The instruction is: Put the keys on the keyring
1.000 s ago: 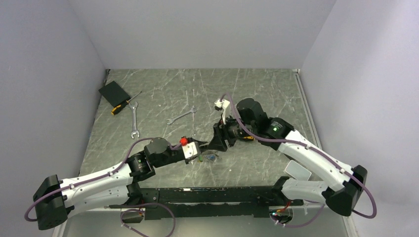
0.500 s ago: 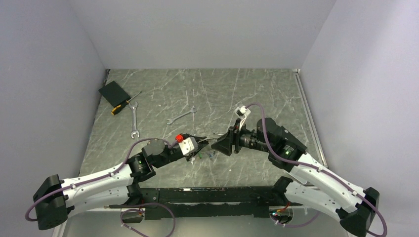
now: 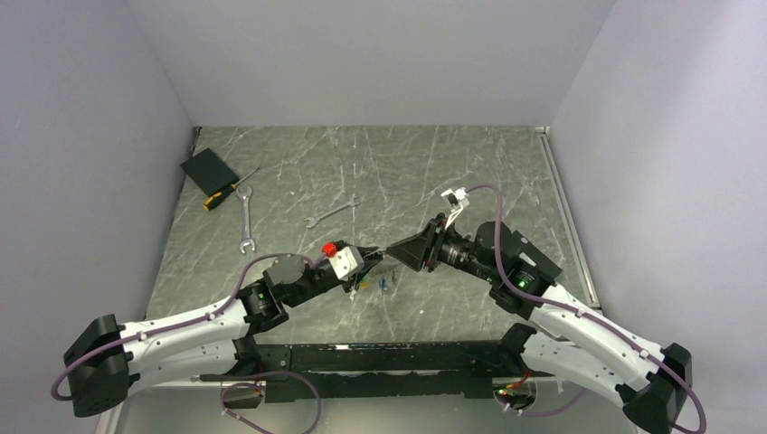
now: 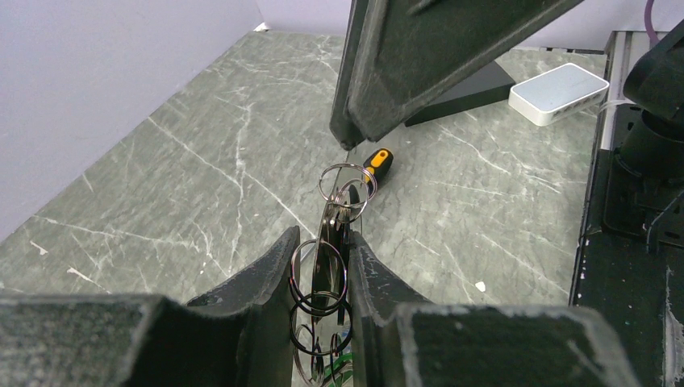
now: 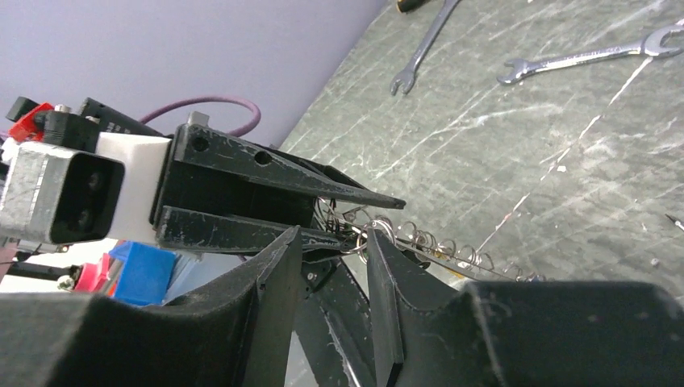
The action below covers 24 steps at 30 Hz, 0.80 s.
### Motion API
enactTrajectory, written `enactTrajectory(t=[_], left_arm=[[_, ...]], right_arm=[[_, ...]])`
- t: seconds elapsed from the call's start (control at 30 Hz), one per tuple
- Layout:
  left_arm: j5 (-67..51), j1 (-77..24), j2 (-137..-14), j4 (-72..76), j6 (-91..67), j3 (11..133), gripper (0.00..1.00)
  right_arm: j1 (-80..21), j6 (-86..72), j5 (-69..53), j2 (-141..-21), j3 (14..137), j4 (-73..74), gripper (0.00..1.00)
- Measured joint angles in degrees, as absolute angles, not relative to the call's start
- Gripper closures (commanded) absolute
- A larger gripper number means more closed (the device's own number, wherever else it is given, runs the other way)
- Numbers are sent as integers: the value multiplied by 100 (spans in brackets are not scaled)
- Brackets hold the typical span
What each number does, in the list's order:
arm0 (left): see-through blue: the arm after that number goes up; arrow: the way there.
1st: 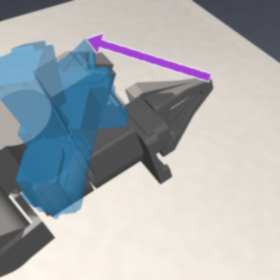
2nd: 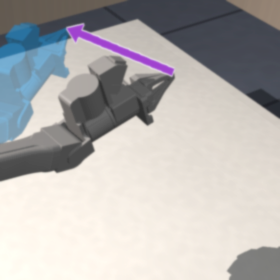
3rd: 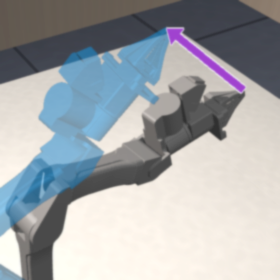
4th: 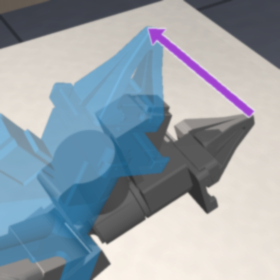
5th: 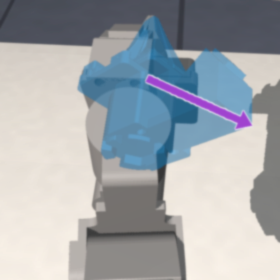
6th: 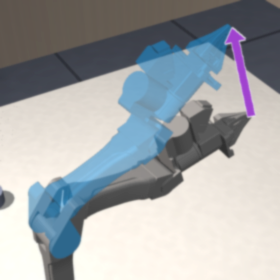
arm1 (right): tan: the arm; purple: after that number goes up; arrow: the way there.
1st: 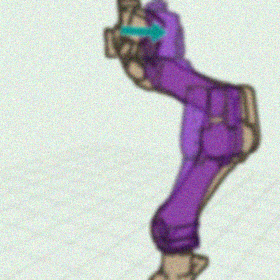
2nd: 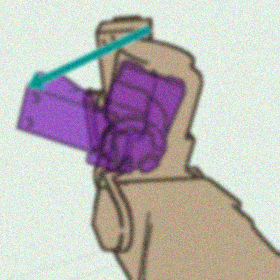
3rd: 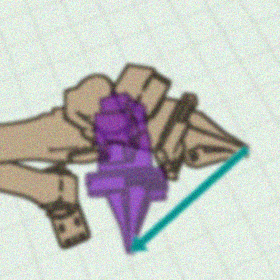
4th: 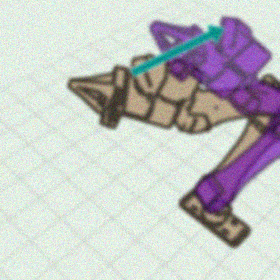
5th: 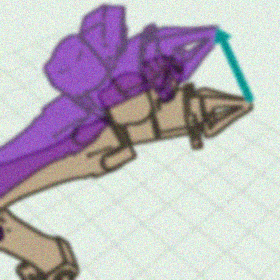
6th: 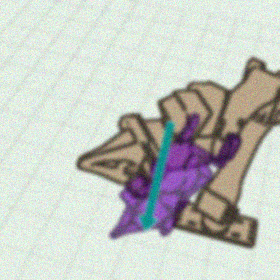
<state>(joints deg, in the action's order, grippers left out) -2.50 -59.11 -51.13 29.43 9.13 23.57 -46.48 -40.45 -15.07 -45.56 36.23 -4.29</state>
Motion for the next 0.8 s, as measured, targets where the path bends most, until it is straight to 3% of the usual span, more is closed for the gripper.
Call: enactTrajectory(t=[0.33, 0.8], left_arm=[[30, -5909, -5137, 3114, 906, 2346, 100], [141, -5905, -5225, 3301, 792, 2276, 100]], right_arm=[[-4648, -4023, -1422, -4558, 3625, -259, 55], [-4644, -4163, -1610, -4757, 3597, -357, 60]])
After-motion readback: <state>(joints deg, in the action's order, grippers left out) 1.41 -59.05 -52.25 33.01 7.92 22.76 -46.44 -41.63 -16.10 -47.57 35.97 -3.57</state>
